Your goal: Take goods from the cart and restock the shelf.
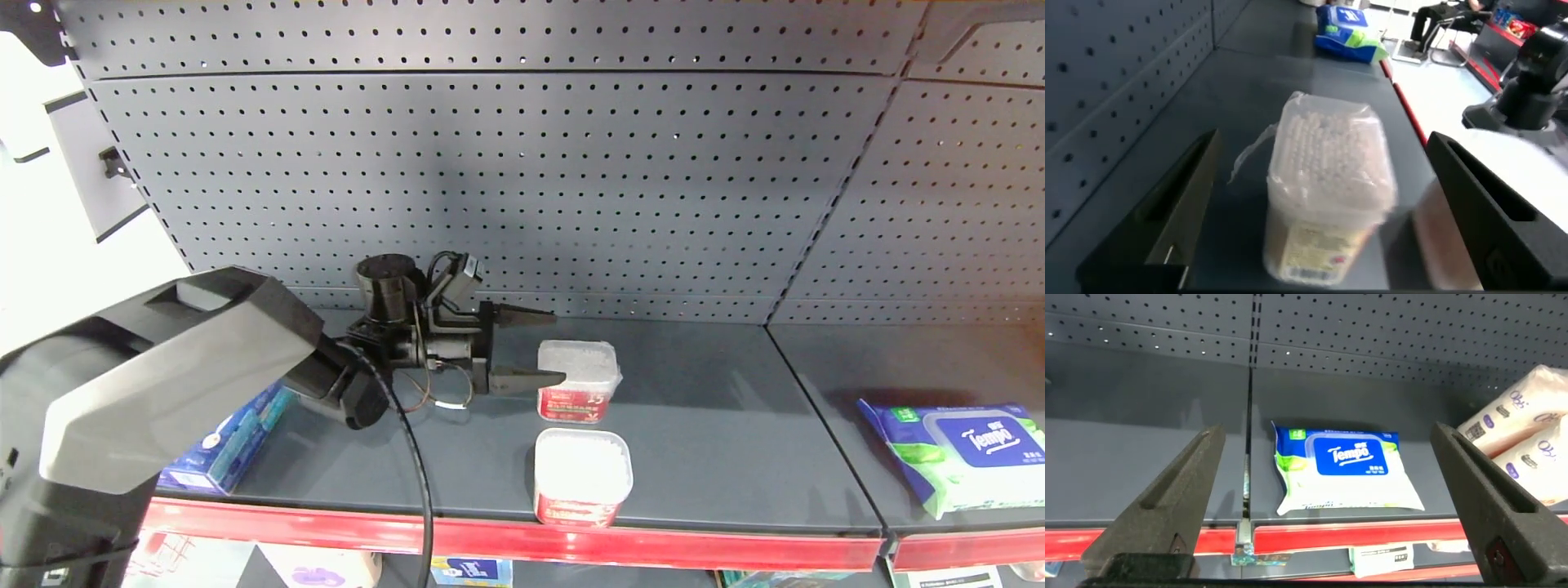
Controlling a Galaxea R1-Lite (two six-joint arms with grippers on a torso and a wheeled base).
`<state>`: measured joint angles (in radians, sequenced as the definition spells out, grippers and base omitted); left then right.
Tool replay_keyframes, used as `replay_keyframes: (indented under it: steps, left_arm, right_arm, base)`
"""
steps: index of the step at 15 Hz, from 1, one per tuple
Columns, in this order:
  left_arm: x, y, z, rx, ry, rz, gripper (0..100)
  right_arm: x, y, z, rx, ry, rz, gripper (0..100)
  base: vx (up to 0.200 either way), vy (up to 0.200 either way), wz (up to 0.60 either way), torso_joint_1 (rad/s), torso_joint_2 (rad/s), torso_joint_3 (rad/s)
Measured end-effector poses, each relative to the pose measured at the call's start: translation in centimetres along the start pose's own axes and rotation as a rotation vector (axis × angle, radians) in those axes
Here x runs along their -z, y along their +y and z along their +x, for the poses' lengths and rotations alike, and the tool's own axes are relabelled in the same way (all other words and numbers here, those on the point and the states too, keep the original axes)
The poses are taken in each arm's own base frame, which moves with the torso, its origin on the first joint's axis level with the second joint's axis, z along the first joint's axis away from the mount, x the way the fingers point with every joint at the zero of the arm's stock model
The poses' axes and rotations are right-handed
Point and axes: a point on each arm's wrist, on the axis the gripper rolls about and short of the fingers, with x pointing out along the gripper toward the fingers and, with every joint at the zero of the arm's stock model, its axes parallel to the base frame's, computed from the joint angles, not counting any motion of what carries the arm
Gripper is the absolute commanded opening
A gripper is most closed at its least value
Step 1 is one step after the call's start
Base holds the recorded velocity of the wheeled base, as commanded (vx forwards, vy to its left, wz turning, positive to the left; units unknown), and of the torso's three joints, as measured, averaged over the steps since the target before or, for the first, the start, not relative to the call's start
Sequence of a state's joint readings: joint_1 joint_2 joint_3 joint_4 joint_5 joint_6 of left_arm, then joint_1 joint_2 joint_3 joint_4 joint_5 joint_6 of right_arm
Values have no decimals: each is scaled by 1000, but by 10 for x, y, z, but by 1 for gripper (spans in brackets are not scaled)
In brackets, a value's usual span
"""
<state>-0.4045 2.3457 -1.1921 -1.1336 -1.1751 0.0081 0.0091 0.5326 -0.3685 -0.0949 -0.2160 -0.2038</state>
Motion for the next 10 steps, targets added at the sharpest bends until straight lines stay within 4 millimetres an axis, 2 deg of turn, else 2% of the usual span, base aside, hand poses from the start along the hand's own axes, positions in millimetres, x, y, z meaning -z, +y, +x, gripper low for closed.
replay_keyframes:
  steps: [2, 5, 10]
  left_arm:
    - [-13, -10, -12, -16, 0, -3, 100]
    - [-37, -35, -31, -80, -1, -37, 100]
    - [-81, -93, -60, -389, -37, -107, 100]
  right_arm:
    - [1, 0, 0, -6, 5, -1, 100]
    - [3, 2, 1, -39, 5, -3, 100]
    - [6, 4, 4, -91, 22, -7, 100]
  base:
    - [0, 0, 0, 0, 0, 0]
    - [0, 0, 0, 0, 0, 0]
    - [0, 0, 0, 0, 0, 0]
